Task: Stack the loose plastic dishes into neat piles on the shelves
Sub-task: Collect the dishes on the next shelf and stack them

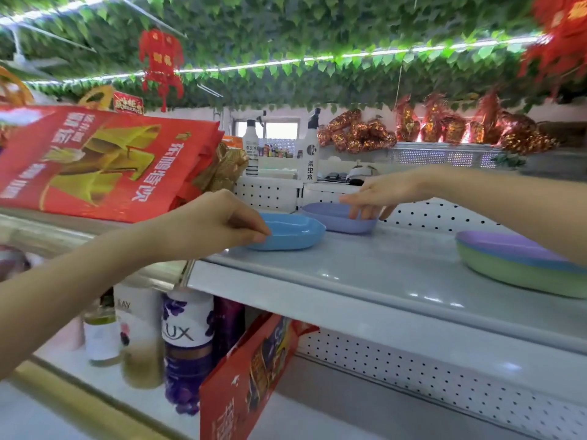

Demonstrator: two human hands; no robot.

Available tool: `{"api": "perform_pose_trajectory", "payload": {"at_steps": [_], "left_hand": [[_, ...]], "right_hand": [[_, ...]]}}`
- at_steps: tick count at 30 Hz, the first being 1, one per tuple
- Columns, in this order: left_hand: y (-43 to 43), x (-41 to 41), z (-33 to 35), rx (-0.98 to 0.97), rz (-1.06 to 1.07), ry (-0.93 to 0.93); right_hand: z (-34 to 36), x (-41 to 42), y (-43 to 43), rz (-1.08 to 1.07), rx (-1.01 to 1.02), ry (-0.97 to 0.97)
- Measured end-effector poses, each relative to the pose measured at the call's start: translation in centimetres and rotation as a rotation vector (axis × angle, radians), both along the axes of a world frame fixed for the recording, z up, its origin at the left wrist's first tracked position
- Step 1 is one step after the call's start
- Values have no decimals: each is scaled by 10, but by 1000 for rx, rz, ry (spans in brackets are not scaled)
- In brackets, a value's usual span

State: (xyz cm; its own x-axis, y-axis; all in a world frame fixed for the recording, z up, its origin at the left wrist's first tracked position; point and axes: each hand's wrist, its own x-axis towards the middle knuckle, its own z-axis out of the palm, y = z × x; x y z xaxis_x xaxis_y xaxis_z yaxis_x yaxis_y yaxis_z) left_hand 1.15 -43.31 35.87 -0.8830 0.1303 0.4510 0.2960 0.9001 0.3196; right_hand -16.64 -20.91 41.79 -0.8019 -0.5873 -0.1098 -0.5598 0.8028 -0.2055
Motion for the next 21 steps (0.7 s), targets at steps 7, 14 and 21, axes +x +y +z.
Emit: {"api": "perform_pose_trajectory", "payload": {"at_steps": [7, 14, 21], "left_hand": [[13, -11, -6, -20, 20, 82], [17, -5, 23, 241, 85, 271], [89, -7, 52, 301, -65, 351]], "right_hand": [[-1, 10, 19, 152, 95, 42], [6, 22, 25, 285, 13, 429], [47, 69, 127, 172, -236, 673]]}}
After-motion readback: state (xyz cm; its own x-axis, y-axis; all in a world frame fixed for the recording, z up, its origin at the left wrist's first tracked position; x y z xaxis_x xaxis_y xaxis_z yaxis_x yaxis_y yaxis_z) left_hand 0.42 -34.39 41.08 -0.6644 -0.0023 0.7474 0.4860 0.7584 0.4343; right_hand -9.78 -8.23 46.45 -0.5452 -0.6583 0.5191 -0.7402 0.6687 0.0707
